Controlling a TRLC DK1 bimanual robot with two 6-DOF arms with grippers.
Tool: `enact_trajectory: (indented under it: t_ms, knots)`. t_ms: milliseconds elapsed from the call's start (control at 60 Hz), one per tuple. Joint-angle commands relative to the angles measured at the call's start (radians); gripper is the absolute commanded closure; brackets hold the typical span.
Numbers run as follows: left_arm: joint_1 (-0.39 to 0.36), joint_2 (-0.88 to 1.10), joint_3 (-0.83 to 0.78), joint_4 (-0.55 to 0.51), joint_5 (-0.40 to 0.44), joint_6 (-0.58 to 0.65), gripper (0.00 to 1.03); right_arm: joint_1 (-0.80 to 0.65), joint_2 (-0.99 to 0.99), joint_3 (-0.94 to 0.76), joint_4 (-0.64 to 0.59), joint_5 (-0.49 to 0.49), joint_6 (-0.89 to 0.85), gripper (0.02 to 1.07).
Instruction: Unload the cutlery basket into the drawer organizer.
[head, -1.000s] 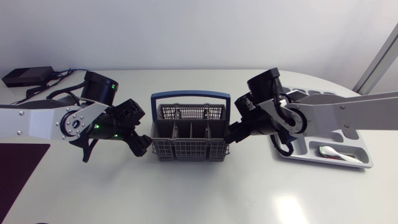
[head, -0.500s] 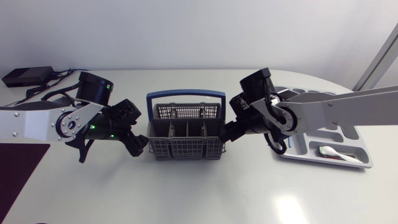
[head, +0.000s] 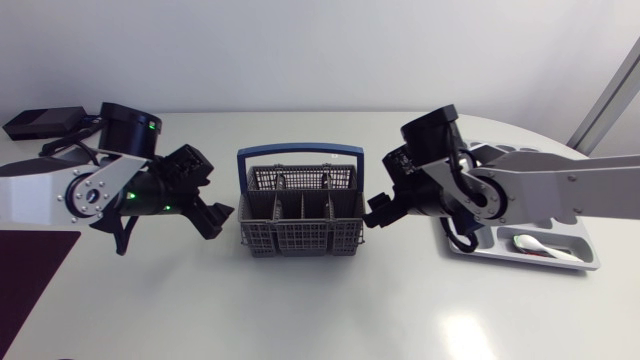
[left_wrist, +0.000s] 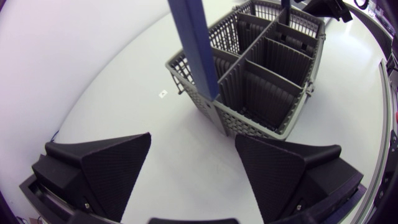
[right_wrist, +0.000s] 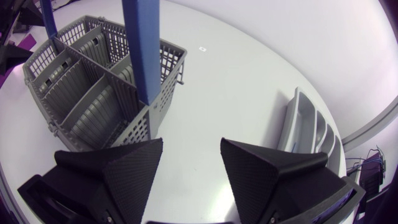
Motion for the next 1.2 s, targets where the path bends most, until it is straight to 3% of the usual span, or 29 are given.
enact_trajectory:
  t_ms: [0,450,617,1183]
  knots:
    - [0.027,-0.080,-0.036,0.010,0.010,0.000,0.07,-0.029,-0.070,-0.036,-0.016,0.018,0.003,0.25]
    - [0.138,-0.347,-0.124,0.000,0.010,-0.101,0.05,-0.195,-0.383,-0.214,0.008,0.022,-0.066,0.08]
    - [0.173,-0.488,-0.185,0.053,0.003,-0.214,0.05,-0.285,-0.512,-0.281,0.019,-0.016,-0.093,0.07]
    - [0.225,-0.740,-0.315,0.108,-0.003,-0.320,0.05,-0.343,-0.869,-0.442,0.051,-0.007,-0.181,0.07]
